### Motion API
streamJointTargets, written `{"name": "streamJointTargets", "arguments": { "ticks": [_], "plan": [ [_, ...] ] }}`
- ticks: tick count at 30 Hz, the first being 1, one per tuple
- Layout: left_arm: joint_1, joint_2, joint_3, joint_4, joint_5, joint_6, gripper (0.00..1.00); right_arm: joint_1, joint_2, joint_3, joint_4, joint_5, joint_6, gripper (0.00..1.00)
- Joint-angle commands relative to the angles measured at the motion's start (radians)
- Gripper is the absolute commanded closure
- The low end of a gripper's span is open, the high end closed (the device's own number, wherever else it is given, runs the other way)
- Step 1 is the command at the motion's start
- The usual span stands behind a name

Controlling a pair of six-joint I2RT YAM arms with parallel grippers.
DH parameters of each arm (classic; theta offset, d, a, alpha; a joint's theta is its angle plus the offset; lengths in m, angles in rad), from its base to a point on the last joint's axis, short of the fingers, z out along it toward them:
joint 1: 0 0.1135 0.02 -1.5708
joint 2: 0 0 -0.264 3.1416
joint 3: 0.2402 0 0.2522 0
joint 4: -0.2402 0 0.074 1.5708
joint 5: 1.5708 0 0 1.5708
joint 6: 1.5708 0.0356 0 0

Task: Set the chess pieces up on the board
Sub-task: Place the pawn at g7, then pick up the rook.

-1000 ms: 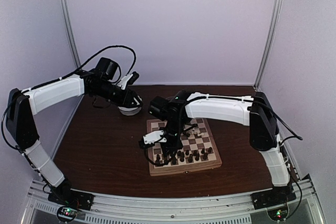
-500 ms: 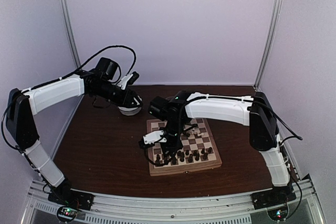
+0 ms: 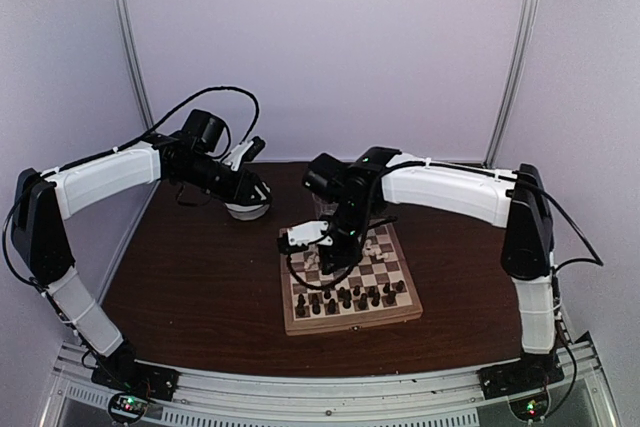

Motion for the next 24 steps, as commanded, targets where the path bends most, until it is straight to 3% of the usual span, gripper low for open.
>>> {"name": "streamJointTargets", "arguments": {
  "ticks": [1, 6, 24],
  "plan": [
    [0.002, -0.03, -0.004, 0.036, 0.015, -0.005, 0.57, -0.097, -0.08, -0.097, 0.06, 0.047, 0.062, 0.73],
    [0.002, -0.032, -0.006, 0.04, 0.019, -0.007, 0.57, -0.157, -0.108, -0.203, 0.15, 0.107, 0.117, 0.74],
    [0.002, -0.028, -0.006, 0.041, 0.022, -0.014, 0.56, -0.187, -0.012, -0.204, 0.175, 0.165, 0.169, 0.72]
  ]
}}
